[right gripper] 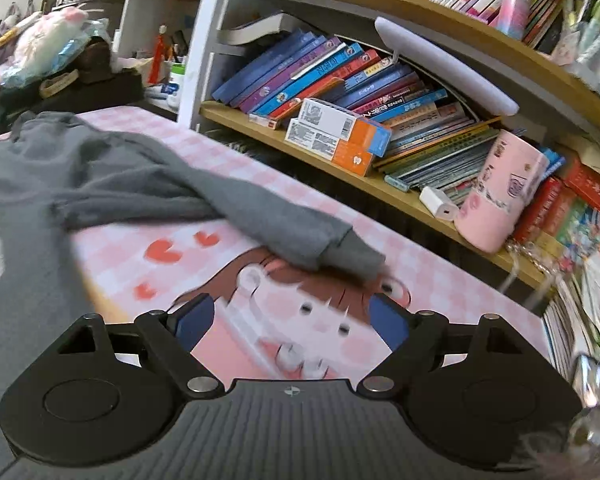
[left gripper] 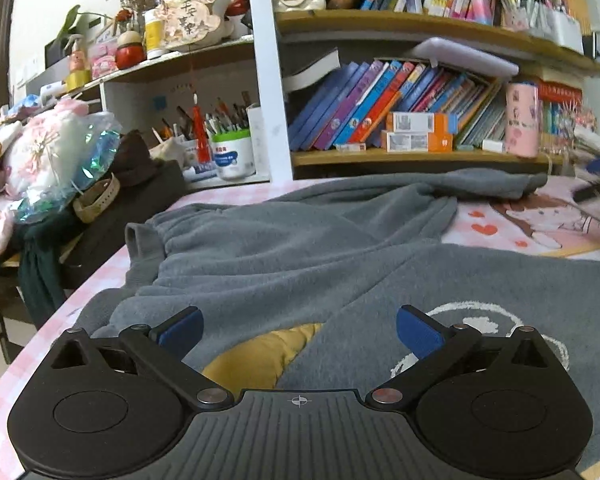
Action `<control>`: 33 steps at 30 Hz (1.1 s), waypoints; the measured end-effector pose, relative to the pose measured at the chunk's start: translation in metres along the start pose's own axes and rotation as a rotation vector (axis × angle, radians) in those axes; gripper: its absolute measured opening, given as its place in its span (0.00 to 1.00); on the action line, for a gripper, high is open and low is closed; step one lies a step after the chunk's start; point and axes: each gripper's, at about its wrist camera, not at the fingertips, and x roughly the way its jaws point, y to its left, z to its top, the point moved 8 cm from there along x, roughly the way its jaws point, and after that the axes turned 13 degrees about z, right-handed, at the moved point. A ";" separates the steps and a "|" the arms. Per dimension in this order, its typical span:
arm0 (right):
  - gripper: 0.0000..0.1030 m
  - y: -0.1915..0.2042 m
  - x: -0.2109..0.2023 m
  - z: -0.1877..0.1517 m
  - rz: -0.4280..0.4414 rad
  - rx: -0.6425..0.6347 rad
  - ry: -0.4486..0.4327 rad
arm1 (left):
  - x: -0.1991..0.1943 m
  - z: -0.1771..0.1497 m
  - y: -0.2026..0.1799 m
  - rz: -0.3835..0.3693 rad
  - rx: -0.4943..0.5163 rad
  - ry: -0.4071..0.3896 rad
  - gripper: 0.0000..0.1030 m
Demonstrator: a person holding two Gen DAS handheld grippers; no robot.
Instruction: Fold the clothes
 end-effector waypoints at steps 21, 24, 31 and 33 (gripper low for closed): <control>0.13 -0.009 0.049 0.025 -0.059 -0.153 0.037 | 0.009 -0.004 0.008 0.017 -0.049 0.075 1.00; 0.12 0.011 -0.012 0.039 0.025 -0.075 -0.082 | 0.009 -0.004 0.009 0.013 -0.054 0.077 1.00; 0.12 0.013 -0.089 0.073 0.121 0.044 -0.245 | 0.009 -0.004 0.010 0.010 -0.065 0.078 1.00; 0.12 -0.011 -0.069 0.079 0.024 0.048 -0.219 | 0.009 -0.005 0.012 0.013 -0.072 0.077 1.00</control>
